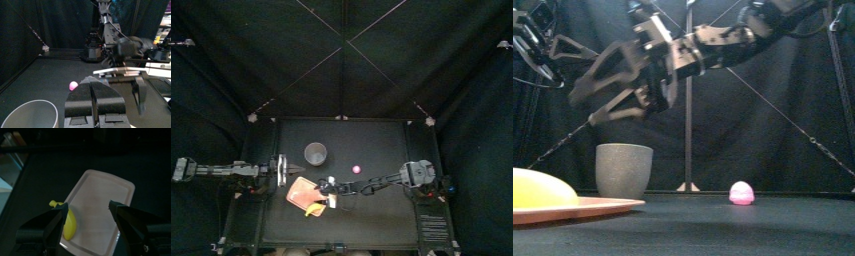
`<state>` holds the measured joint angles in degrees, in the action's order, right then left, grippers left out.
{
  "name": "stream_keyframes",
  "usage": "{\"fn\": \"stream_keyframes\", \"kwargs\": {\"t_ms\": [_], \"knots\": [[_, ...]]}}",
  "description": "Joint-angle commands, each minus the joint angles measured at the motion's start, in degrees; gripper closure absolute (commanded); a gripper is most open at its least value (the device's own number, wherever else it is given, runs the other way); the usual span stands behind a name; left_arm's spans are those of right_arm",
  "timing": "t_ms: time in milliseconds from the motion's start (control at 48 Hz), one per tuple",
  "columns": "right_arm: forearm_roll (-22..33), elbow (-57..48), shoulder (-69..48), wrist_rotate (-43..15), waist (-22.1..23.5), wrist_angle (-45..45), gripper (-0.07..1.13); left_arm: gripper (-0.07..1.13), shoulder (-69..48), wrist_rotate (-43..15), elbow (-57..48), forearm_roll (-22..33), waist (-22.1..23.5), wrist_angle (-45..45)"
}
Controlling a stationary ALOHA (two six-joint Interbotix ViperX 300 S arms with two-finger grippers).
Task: Pick the banana then place it on the pink plate
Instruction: Drop banana on the pink plate and return to neutral
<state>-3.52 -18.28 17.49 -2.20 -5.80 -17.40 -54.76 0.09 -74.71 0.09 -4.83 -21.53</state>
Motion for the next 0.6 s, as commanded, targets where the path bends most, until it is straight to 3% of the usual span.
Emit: {"fn": "stream_keyframes", "kwargs": {"t_ms": [21,188,604], "knots": [[-0.18,-9.76,-9.14,0.0,0.7,-12.83,0.08,1.03,0.26,0.09,0.79,0.0,-0.09,-0.44],[-0.79,-22.06,-17.31,0.18,2.46,-22.94,0.08,1.03,0.26,0.0,0.88,0.0,-0.09,-0.44],[-1.58,-31.99,-28.21,0.09,4.31,-24.17,0.08,1.03,0.26,-0.09,0.53,0.0,-0.26,-0.53]]}}
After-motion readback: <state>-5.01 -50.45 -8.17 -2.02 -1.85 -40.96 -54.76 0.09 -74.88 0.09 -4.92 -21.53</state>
